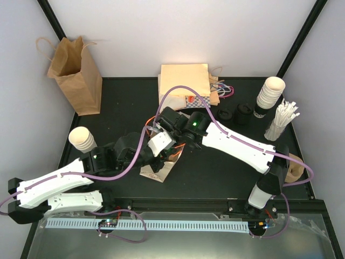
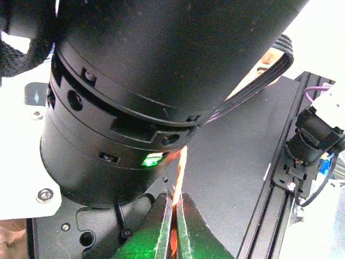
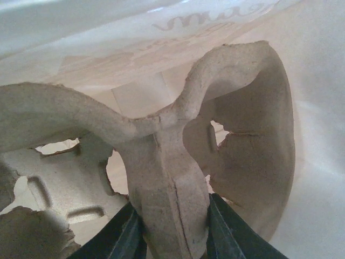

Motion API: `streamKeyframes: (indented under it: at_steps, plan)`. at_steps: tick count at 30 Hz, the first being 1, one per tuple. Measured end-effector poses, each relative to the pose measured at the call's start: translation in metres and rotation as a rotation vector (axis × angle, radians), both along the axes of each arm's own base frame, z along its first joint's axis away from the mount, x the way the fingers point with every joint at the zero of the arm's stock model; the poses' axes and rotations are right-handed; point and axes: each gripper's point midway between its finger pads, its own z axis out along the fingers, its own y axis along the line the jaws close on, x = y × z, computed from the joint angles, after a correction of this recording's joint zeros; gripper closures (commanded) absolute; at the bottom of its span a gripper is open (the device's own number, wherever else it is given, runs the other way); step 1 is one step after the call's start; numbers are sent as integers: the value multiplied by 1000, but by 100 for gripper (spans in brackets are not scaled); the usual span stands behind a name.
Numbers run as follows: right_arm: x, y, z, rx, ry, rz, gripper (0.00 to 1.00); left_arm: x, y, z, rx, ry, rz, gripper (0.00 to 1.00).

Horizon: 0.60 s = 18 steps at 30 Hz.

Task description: Pack the takeout coffee

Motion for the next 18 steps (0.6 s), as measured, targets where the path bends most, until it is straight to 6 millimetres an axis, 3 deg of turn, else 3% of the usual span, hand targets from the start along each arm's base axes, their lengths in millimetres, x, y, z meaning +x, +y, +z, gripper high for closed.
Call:
streamKeyframes:
  at_steps: [18]
  plan:
    - [2,3,-2,-6,1,4,69,-28,-21,17,-117,72,-166,98]
